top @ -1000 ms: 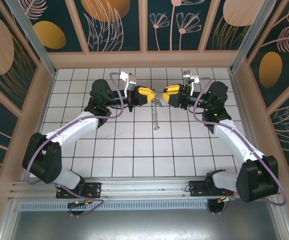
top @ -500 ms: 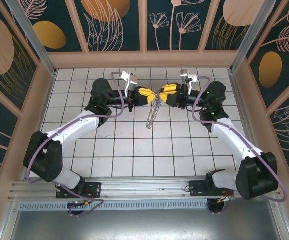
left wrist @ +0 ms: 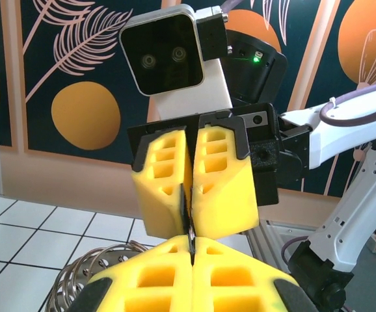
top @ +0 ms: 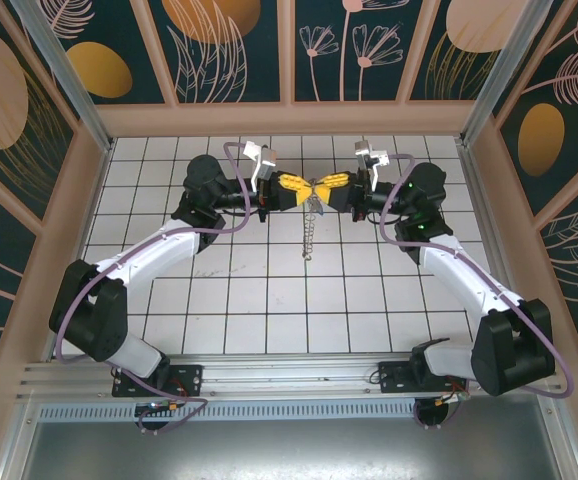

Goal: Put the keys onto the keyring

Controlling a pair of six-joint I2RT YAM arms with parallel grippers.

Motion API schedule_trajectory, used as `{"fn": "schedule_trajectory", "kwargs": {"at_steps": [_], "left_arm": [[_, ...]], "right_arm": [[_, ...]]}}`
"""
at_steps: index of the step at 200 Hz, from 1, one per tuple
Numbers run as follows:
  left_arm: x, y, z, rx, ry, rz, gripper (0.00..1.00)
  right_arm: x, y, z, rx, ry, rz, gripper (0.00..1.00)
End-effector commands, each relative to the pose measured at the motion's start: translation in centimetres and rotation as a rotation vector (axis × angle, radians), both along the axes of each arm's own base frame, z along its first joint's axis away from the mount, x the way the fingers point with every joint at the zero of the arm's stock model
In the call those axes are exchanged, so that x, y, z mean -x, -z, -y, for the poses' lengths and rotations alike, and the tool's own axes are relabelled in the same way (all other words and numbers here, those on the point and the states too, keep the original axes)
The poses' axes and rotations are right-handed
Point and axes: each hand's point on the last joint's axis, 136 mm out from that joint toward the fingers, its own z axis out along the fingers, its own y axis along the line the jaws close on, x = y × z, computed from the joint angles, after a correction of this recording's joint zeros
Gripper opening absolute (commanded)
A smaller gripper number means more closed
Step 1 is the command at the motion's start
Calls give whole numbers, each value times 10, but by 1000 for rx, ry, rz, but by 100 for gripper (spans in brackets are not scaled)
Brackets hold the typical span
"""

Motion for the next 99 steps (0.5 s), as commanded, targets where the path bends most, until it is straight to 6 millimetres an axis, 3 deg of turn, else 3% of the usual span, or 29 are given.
{"fn": "schedule_trajectory", "kwargs": {"at_steps": [1, 48, 72, 99], "left_arm": [[2, -21, 0, 38, 9, 61, 0], [-9, -18, 1, 13, -46, 40, 0], [-19, -15, -1, -34, -128, 59, 23], [-26, -11, -9, -87, -213, 101, 35]], "right_arm": [[1, -3, -1, -6, 7, 37, 3], [-13, 2, 3, 19, 71, 32, 0], [-28, 9, 8, 60, 125, 27, 0], [-44, 21, 9, 139, 166, 20, 0]]}}
